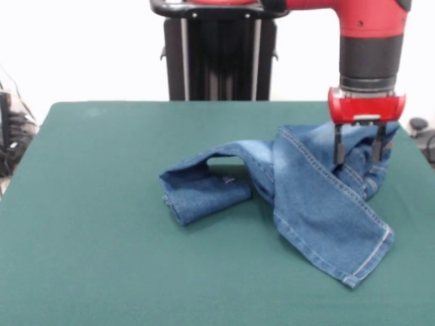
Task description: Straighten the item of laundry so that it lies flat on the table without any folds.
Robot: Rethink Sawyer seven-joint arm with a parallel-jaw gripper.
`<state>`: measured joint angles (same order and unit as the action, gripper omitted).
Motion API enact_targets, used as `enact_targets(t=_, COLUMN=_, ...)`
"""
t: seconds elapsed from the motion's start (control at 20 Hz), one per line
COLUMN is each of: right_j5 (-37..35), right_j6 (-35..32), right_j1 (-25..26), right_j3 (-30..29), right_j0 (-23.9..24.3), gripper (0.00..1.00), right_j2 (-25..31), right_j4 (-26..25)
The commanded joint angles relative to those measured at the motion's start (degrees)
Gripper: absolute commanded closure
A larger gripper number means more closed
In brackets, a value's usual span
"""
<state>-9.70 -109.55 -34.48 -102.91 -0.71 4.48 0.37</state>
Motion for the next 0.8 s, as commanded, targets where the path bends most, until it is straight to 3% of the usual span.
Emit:
enact_targets(t=0.05, right_j5=2.3, right_j6=-10.2, right_j1=2.5, right_j3=-4.1, right_j0=-1.7, gripper=0.0, right_j2=-0.7, right_j4=-0.2)
enact_targets(t=0.8, right_j5=5.9, right_j6=-10.1, right_j1=4.5, right_j3=-2.4, right_j0=-0.9, gripper=0.0, right_j2=-0.5, right_j4=0.2)
